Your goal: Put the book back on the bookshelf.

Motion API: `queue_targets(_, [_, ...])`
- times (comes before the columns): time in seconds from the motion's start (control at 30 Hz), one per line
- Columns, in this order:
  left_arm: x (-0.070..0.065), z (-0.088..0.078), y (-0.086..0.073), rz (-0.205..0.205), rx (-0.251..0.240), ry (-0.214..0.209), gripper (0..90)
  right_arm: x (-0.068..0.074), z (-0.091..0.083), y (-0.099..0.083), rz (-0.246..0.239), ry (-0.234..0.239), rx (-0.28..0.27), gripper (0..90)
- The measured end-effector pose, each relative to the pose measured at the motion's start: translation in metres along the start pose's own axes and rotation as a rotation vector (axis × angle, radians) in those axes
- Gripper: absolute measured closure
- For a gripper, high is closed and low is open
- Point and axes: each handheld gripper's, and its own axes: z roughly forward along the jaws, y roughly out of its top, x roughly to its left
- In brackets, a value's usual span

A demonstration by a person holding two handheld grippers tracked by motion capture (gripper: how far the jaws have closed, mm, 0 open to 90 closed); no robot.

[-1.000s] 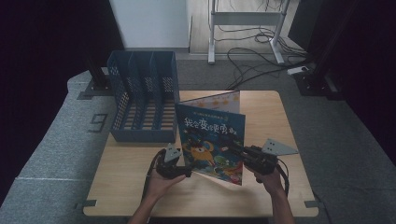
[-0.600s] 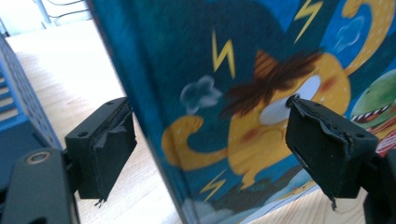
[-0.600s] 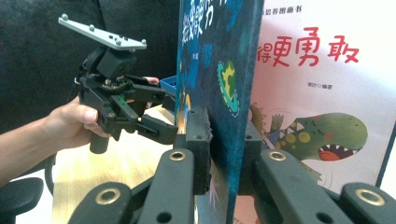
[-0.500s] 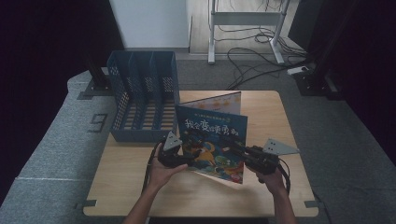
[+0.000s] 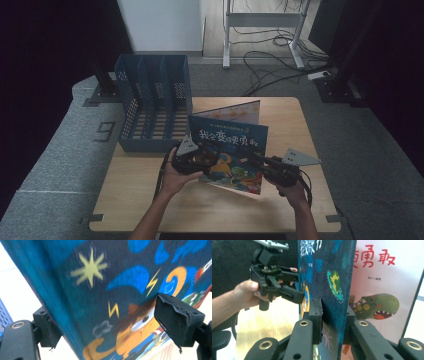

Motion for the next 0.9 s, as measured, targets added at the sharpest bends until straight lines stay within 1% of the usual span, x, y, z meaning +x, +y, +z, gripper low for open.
queue_targets(0.2, [-0.005, -0.002, 0.006, 0.033, -0.011, 0.011, 15.6, -0.003, -0.001, -0.003, -0.006, -0.011, 0.008, 73.3])
queue_targets(0.27, [-0.007, -0.002, 0.006, 0.036, -0.019, 0.011, 16.2, -0.004, -0.001, -0.004, -0.012, -0.019, 0.012, 72.2])
queue_targets(0.43, [-0.012, -0.002, 0.008, 0.048, -0.022, 0.013, 17.8, -0.006, 0.0, -0.006, -0.014, -0.034, 0.021, 68.7])
queue_targets(0.47, [-0.012, -0.003, 0.008, 0.048, -0.021, 0.009, 18.0, -0.007, 0.0, -0.006, -0.017, -0.041, 0.023, 67.6])
queue_targets(0.57, [-0.015, -0.003, 0.008, 0.058, -0.014, 0.005, 19.8, -0.01, 0.002, -0.009, -0.014, -0.066, 0.027, 62.5])
queue_targets(0.67, [-0.018, -0.003, 0.008, 0.069, -0.024, 0.01, 21.0, -0.013, 0.003, -0.012, -0.002, -0.077, 0.03, 58.7])
queue_targets(0.83, [-0.019, -0.004, 0.008, 0.071, -0.03, 0.011, 22.2, -0.016, 0.005, -0.016, 0.007, -0.084, 0.035, 56.2])
queue_targets(0.9, [-0.019, -0.004, 0.008, 0.072, -0.029, 0.014, 22.2, -0.017, 0.006, -0.017, 0.008, -0.099, 0.04, 54.6])
